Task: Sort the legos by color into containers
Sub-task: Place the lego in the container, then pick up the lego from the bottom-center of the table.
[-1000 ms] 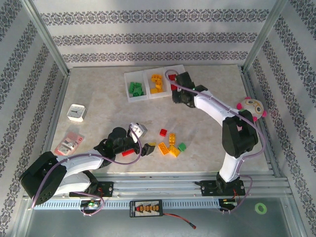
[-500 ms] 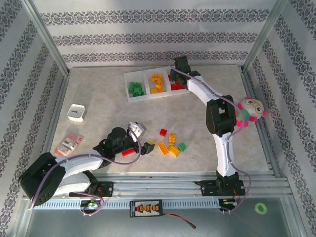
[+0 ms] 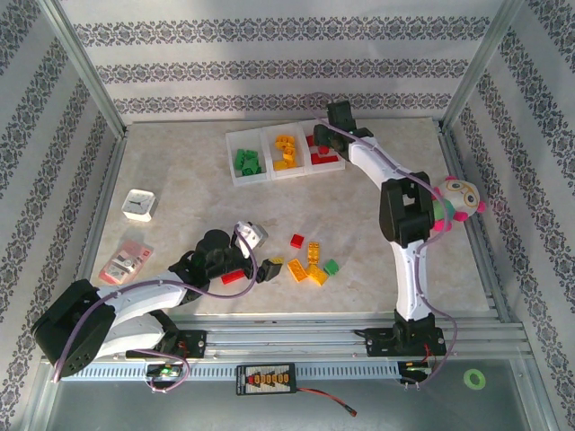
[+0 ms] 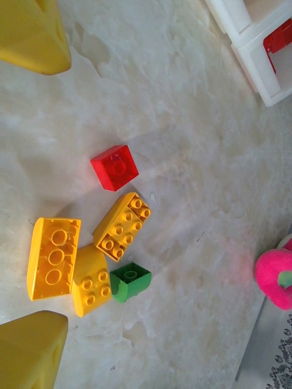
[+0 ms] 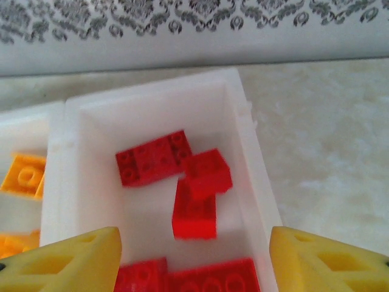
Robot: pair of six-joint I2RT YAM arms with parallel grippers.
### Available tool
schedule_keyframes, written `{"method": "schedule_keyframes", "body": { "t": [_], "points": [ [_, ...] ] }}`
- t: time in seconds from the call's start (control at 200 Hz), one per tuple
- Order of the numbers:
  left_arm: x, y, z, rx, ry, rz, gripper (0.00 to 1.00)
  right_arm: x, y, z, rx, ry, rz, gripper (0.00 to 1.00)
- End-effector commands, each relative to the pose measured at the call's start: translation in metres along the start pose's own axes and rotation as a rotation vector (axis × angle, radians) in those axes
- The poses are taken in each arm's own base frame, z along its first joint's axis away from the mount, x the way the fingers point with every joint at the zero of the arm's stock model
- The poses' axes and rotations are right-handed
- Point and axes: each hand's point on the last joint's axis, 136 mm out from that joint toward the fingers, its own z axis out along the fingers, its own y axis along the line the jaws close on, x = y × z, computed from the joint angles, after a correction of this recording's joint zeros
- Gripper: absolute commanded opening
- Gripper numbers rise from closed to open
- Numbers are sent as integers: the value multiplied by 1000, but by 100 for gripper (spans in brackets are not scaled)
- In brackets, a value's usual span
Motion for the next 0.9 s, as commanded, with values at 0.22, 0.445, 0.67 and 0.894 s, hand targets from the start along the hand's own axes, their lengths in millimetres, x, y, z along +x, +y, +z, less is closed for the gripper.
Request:
{"method": "schedule_keyframes", "body": {
  "t": [0.22, 0.445, 0.67, 0.894],
  "points": [
    [-17, -25, -4, 129, -78, 74, 99, 42, 10, -114, -30, -12, -22, 74],
    [-13, -31, -5, 165, -56, 87, 99, 129, 17, -169, -15, 66, -24, 77],
    [-8, -34, -8, 175, -44, 106, 99, 217, 30, -197, -16, 205, 46, 78],
    [-4, -38, -11, 198, -39, 132, 99, 275, 60, -195, -67, 359, 42, 75]
  ]
}}
